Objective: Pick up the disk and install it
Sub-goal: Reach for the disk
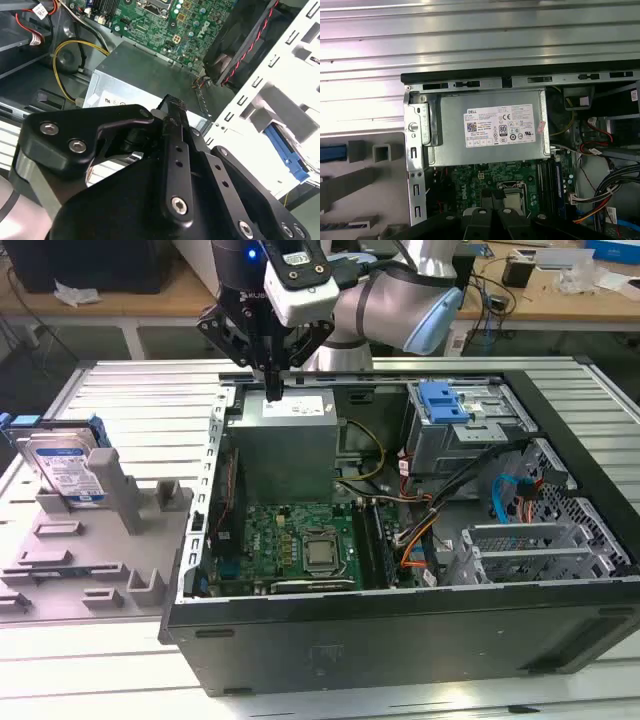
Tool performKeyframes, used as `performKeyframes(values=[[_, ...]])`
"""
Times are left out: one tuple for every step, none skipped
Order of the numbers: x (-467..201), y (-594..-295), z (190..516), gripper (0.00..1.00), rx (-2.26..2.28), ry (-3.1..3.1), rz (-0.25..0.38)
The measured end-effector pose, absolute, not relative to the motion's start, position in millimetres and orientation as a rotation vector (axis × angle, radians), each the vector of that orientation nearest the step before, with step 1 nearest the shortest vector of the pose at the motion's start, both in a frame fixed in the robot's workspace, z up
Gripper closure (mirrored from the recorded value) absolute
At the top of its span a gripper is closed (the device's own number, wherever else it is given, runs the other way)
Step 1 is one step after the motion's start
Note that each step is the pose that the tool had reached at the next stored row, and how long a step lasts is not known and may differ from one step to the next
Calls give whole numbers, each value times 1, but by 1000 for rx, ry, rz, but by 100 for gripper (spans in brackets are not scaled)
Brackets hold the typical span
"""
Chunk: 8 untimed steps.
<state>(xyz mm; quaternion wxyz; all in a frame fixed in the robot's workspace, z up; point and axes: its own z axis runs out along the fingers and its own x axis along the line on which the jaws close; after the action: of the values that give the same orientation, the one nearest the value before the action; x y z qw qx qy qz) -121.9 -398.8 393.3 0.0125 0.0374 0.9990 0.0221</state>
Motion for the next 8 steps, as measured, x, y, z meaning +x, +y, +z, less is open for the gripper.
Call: performKeyframes(values=[[-122, -399, 393, 89, 117, 3114, 69], [-122, -399, 393, 89, 117, 3114, 69], [-122, -399, 393, 89, 117, 3114, 69], [-122, -399, 393, 89, 117, 3114, 69], [-122, -399, 393, 89, 117, 3114, 69], [-122, -399, 393, 89, 117, 3114, 69], [-122, -399, 393, 89, 117, 3114, 69], [-122, -399, 393, 89, 117, 3114, 69]])
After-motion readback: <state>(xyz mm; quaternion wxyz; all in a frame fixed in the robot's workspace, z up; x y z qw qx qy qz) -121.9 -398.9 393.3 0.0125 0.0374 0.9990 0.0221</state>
